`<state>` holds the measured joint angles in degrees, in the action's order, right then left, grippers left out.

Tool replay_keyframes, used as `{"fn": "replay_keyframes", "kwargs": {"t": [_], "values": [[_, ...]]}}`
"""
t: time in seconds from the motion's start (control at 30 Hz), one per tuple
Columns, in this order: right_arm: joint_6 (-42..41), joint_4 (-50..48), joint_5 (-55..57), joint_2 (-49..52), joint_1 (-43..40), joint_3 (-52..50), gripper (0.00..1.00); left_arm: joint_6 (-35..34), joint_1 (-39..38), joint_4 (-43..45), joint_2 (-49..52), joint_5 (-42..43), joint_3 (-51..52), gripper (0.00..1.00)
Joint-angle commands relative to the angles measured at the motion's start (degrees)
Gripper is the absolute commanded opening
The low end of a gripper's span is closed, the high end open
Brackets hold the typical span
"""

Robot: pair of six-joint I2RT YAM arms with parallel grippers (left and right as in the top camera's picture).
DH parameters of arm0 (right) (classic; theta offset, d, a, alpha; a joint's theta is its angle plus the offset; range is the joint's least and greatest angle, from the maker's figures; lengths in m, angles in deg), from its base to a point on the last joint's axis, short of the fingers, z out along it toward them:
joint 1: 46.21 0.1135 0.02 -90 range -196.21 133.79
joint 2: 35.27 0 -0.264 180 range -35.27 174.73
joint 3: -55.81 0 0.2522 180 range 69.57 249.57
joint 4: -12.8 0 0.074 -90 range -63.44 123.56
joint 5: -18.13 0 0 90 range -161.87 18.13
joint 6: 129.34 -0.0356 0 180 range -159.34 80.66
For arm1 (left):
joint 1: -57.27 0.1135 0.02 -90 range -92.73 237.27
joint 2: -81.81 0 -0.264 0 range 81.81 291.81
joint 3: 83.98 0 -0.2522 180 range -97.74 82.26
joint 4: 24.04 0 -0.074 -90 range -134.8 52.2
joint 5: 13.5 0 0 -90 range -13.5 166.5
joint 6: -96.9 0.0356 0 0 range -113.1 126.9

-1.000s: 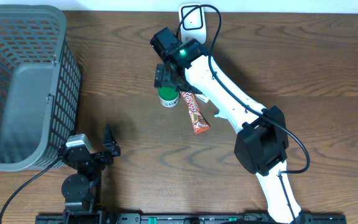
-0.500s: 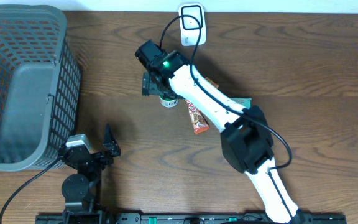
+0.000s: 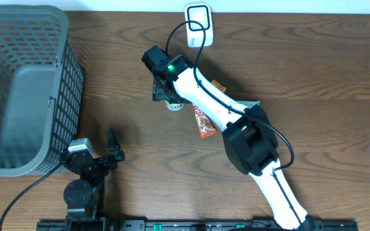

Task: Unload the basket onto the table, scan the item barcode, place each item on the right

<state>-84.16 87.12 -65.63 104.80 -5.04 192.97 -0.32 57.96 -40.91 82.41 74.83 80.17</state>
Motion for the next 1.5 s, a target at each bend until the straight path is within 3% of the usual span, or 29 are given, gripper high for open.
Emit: {"fn": "replay_keyframes", "kwargs": {"t": [0.0, 0.33, 0.63, 0.8, 1.0, 1.2, 1.47], "values": [[0.8, 0.0, 0.9, 2.0, -0.1, 1.0, 0.72, 0.7, -0.1, -0.9, -0.4, -0.3, 1.9, 0.98], [3.8, 0.5, 1.0, 3.1, 0.0, 0.9, 0.71, 0.7, -0.1, -0.9, -0.4, -0.3, 1.9, 0.98], [6.5, 2.4, 1.9, 2.7, -0.2, 1.6, 0.49, 0.7, -0.1, -0.9, -0.4, -0.3, 1.9, 0.98], [9.4, 7.4, 4.4, 0.7, -0.2, 5.6, 0.49, 0.7, -0.1, -0.9, -0.4, -0.3, 1.9, 0.98], [12.2, 10.0, 15.5, -1.8, -0.2, 12.3, 0.52, 0.7, -0.1, -0.9, -0.4, -0.3, 1.9, 0.98], [12.3, 2.3, 32.7, -2.1, -1.3, 13.0, 0.51, 0.7, -0.1, -0.9, -0.4, -0.3, 1.9, 0.98], [20.0, -19.0, 35.6, -2.0, -5.6, 11.4, 0.48, 0.7, -0.1, -0.9, -0.4, -0.3, 1.9, 0.98]]}}
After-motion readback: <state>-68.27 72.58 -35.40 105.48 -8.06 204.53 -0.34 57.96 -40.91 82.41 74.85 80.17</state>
